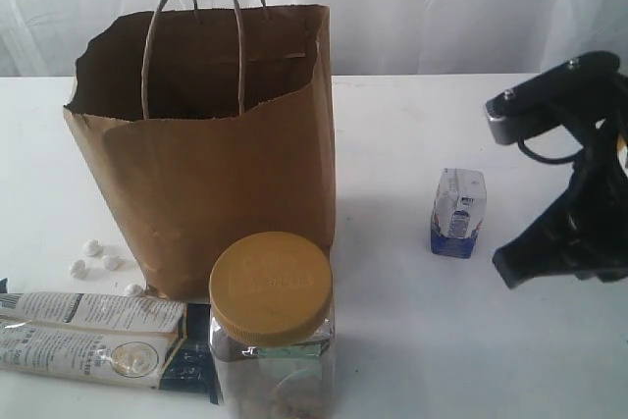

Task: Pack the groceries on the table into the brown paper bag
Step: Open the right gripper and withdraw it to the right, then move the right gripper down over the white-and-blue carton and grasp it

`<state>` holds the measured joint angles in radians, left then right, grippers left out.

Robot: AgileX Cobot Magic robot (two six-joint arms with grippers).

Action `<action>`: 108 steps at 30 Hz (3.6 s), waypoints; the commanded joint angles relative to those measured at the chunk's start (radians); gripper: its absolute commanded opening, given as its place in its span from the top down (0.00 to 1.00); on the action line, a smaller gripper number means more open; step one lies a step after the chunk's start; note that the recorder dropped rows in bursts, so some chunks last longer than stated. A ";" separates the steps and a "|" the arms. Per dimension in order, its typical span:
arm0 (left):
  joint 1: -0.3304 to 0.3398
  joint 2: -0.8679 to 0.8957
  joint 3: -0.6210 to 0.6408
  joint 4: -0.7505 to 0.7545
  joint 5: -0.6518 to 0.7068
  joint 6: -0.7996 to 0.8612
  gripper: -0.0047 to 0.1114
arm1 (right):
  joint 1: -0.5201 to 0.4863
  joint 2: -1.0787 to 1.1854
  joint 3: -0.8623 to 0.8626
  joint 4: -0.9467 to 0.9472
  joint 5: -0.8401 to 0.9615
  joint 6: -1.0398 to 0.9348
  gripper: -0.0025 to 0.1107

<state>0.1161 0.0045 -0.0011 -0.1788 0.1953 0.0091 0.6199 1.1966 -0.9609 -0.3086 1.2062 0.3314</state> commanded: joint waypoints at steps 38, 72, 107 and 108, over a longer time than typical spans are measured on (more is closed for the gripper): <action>-0.004 -0.005 0.001 -0.009 -0.008 -0.009 0.96 | -0.235 0.366 -0.458 0.151 -0.068 -0.160 0.67; -0.004 -0.005 0.001 -0.009 -0.008 -0.009 0.96 | -0.272 0.658 -0.456 0.166 -0.279 0.238 0.34; -0.004 -0.005 0.001 -0.009 -0.008 -0.009 0.96 | -0.272 0.708 -0.456 0.225 -0.168 0.115 0.52; -0.004 -0.005 0.001 -0.009 -0.008 -0.009 0.96 | -0.272 0.704 -0.456 0.227 -0.163 0.096 0.52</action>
<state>0.1161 0.0045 -0.0011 -0.1788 0.1953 0.0091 0.3533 1.9088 -1.4127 -0.0832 1.0123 0.4700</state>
